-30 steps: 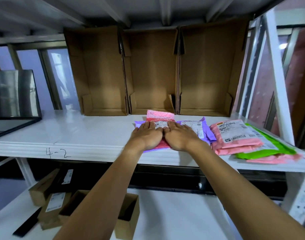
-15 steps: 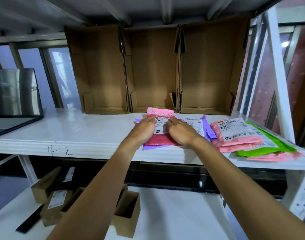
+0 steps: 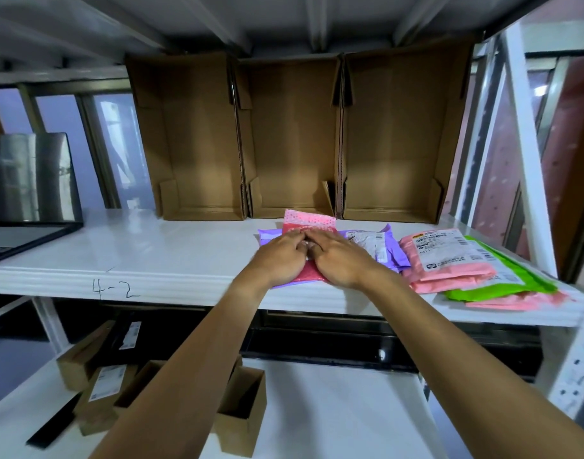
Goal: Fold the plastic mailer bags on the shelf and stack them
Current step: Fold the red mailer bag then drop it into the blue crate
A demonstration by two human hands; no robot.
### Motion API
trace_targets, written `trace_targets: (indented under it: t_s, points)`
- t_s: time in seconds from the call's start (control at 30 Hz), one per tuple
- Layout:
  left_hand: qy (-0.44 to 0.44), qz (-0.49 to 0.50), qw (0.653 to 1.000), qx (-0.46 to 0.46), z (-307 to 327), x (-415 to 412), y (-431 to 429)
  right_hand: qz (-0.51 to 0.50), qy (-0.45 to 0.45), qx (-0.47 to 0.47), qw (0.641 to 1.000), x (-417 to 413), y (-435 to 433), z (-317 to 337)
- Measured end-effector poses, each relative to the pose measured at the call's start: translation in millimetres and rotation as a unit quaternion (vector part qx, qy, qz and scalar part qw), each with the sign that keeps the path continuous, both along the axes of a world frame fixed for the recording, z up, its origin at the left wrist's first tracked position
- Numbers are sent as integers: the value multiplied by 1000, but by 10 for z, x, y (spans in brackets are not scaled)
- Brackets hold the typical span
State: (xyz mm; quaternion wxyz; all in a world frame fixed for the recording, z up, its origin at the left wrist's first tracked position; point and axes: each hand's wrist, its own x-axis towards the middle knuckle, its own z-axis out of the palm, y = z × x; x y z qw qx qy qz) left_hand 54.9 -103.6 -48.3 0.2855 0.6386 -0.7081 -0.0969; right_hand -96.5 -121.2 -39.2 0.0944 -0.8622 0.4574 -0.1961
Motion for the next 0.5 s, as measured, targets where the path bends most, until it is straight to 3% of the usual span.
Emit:
trace_targets:
  t_s: [0.2,0.5]
  points:
    - [-41,-1,998,50,25,-13,-19,-20,62,27,997,35,-77,-13]
    - [-63,10,996,69,129,-34,-128,-7,50,83,995,67,-137,222]
